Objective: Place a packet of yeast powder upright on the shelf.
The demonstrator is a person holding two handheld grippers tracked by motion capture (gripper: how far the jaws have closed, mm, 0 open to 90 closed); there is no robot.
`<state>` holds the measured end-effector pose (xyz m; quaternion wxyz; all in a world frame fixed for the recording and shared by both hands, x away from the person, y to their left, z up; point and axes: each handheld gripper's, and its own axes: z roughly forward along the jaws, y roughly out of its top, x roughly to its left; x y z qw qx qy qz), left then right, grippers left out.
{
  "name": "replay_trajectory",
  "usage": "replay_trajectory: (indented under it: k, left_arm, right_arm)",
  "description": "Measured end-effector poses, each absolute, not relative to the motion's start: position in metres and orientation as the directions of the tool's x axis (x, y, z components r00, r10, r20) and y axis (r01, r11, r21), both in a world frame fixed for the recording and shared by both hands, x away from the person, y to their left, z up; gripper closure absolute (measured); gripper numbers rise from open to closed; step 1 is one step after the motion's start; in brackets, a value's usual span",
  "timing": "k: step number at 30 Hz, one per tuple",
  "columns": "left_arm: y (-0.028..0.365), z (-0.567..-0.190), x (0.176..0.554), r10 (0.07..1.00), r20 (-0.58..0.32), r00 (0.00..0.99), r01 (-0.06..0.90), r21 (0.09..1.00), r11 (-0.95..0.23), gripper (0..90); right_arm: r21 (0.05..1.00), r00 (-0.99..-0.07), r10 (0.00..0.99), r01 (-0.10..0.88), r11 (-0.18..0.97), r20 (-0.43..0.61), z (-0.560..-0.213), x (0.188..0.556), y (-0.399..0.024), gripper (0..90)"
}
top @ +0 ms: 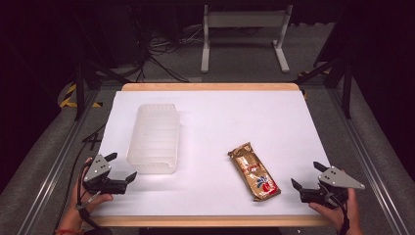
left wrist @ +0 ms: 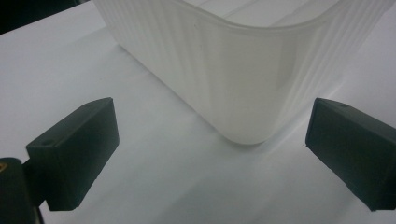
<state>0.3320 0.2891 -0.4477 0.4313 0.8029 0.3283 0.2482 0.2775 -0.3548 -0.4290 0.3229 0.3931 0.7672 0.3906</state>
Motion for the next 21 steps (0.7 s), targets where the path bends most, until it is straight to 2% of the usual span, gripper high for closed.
replay_trajectory:
  k: [11, 14, 21]
  left_arm:
    - [0.286, -0.451, 0.326, 0.730, 0.117, 0.673, 0.322, 0.843, -0.432, 3.8]
    - [0.286, -0.451, 0.325, 0.724, 0.105, 0.682, 0.320, 0.847, -0.424, 3.7]
    - [0.287, -0.449, 0.322, 0.715, 0.097, 0.692, 0.315, 0.851, -0.420, 2.9]
  right_arm:
    - [0.851, -0.524, 0.838, 0.363, 0.380, -0.152, -0.429, 0.283, -0.348, 11.1]
    - [0.852, -0.541, 0.833, 0.378, 0.363, -0.114, -0.427, 0.287, -0.344, 11.7]
    - [0.838, -0.600, 0.792, 0.373, 0.397, -0.108, -0.416, 0.305, -0.328, 13.5]
